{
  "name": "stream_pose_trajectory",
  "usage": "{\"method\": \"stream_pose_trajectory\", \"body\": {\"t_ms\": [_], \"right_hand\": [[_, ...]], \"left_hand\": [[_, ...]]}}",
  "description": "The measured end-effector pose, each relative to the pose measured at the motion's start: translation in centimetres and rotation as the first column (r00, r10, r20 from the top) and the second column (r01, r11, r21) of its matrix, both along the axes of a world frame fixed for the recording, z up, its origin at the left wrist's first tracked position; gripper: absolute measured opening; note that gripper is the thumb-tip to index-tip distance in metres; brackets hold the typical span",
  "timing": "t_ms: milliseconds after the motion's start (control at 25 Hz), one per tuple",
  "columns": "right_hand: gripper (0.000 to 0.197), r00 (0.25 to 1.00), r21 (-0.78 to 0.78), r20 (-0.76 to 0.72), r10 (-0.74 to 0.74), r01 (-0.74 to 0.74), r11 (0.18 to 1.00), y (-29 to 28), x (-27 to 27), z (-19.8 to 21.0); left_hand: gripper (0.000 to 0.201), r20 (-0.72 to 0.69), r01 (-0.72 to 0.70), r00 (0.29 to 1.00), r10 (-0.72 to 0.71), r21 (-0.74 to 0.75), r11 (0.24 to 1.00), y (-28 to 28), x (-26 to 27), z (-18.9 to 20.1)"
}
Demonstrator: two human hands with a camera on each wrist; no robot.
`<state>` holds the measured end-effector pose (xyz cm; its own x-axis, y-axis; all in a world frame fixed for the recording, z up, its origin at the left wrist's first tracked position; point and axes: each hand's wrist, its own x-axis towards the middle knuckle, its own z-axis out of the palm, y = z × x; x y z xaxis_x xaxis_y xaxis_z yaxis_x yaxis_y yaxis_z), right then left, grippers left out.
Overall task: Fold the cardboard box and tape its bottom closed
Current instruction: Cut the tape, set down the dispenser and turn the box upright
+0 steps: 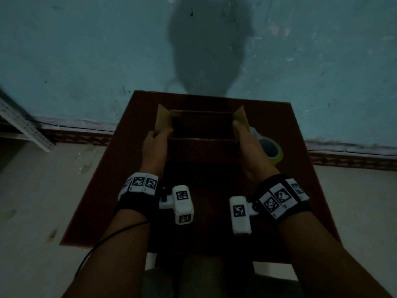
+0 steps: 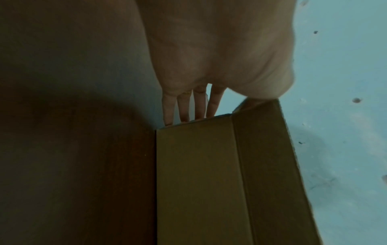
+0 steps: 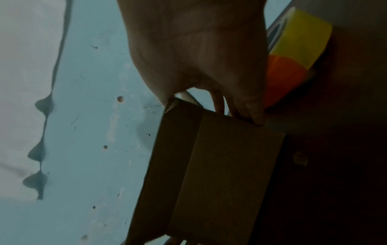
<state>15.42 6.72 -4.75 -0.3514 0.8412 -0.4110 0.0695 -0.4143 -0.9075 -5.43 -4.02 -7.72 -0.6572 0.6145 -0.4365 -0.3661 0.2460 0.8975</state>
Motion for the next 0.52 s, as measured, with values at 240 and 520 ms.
{"method": "stream_pose_trajectory", "body": {"t_ms": [240,520], "right_hand": [[0.03,0.996,-0.082,0.062,0.07,-0.065,0.995,0.2,0.7,-0.6],[0.008,0.992,-0.044,0.088,0.091,-0.087,0.995,0.1,1.2,0.8]], "left_hand": [[0.028,0.051,0.04,0.998,-0.04,0.001,0.999,-0.3,0.1,0.2],[0.062,0.036,0.033,0.999,-0.033,0.012,0.999,-0.4,0.0,0.0]]}}
